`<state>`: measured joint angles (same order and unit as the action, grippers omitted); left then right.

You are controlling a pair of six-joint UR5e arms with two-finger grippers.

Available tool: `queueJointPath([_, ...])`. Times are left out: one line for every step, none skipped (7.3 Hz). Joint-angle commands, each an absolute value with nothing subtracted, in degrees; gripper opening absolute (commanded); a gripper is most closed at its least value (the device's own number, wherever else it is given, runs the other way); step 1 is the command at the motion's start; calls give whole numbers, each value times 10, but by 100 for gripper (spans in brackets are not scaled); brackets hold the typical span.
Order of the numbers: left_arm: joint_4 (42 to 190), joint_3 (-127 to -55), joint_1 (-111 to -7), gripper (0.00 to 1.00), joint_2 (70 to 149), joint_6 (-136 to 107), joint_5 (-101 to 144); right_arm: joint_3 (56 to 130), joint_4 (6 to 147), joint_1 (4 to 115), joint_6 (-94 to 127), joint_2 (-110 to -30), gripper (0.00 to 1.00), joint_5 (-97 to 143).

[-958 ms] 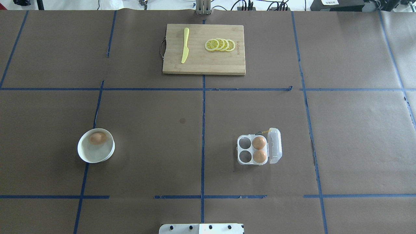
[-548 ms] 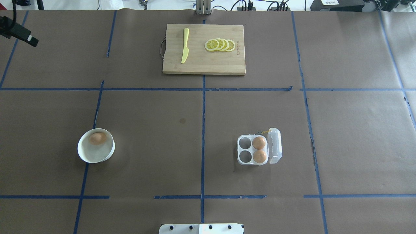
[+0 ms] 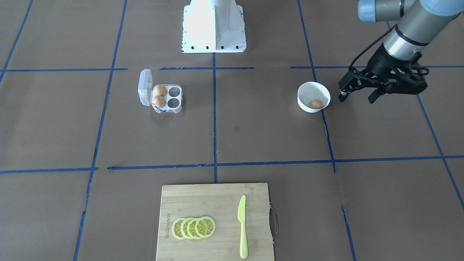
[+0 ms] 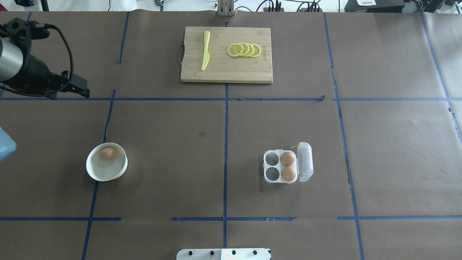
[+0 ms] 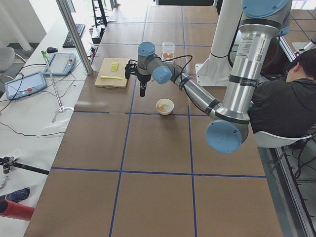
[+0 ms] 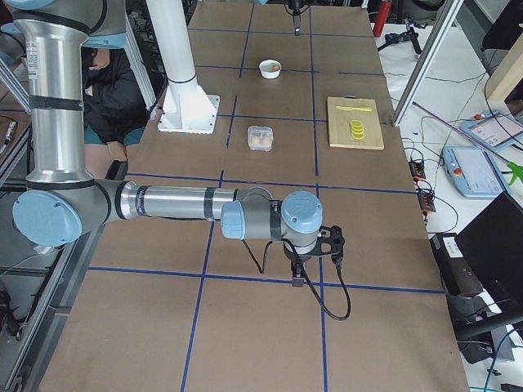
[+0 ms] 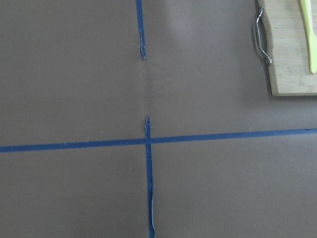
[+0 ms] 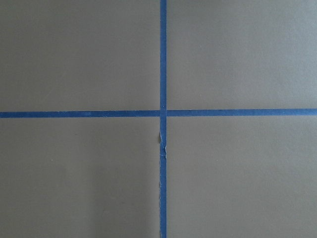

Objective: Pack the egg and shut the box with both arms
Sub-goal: 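Move the left gripper over the white bowl holding the brown egg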

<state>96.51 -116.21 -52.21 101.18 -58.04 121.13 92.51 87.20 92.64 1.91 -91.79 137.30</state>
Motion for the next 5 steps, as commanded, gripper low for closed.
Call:
queueJointPath([985, -1165, -414, 100, 996, -711, 1131, 915, 863, 925, 20, -920, 100, 1375])
queueJointPath([1069, -1161, -388, 100, 952, -755, 1103, 915, 862, 924, 20, -920, 100, 1375])
queueJointPath([1126, -1149, -383, 99, 937, -774, 1100, 914, 856, 924, 21, -921, 100, 1375])
queueJointPath([1127, -1143, -383, 99, 937, -773, 1099, 915, 856, 924, 22, -920, 100, 1376])
queueJointPath([1126, -1139, -382, 98, 937, -773, 1099, 916, 856, 924, 21, -920, 100, 1382])
